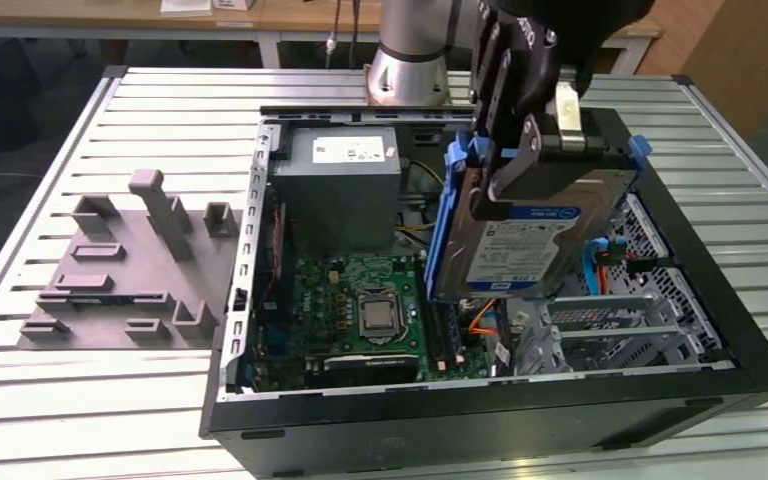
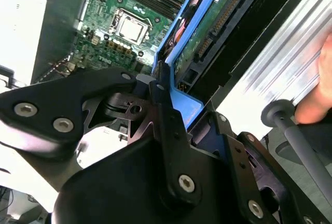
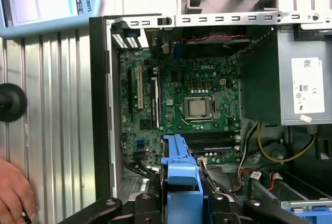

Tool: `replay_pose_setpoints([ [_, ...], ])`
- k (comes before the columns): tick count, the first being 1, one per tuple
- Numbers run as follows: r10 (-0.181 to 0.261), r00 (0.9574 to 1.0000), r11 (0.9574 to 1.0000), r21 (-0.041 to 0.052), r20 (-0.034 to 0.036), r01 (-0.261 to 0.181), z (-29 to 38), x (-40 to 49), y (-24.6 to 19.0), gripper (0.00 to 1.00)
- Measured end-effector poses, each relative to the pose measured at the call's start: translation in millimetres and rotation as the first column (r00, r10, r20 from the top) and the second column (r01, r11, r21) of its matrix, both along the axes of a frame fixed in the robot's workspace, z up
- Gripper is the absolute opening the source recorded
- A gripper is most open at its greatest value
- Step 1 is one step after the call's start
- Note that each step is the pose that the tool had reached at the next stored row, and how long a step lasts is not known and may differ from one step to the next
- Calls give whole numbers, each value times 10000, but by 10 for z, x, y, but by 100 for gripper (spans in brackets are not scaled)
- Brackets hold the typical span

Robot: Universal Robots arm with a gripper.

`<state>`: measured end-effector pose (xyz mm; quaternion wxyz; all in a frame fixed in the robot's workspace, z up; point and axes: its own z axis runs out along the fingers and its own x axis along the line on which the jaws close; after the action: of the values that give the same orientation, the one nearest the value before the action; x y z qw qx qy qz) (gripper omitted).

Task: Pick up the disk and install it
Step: 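Insert the disk into the insertion slot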

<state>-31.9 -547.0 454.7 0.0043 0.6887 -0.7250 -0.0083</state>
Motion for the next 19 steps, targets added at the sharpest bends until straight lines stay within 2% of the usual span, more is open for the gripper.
replay_pose_setpoints([
  [3,0,10000,10000,0,0,0,0,37,-40,37],
  [8,0,10000,10000,0,0,0,-3,115,-77,37],
  [12,0,10000,10000,1,0,0,-11,145,-134,37],
  [15,-1,10000,10000,0,0,1,-16,194,-145,37],
  [19,0,10000,10000,-1,-1,0,-24,313,-148,37],
])
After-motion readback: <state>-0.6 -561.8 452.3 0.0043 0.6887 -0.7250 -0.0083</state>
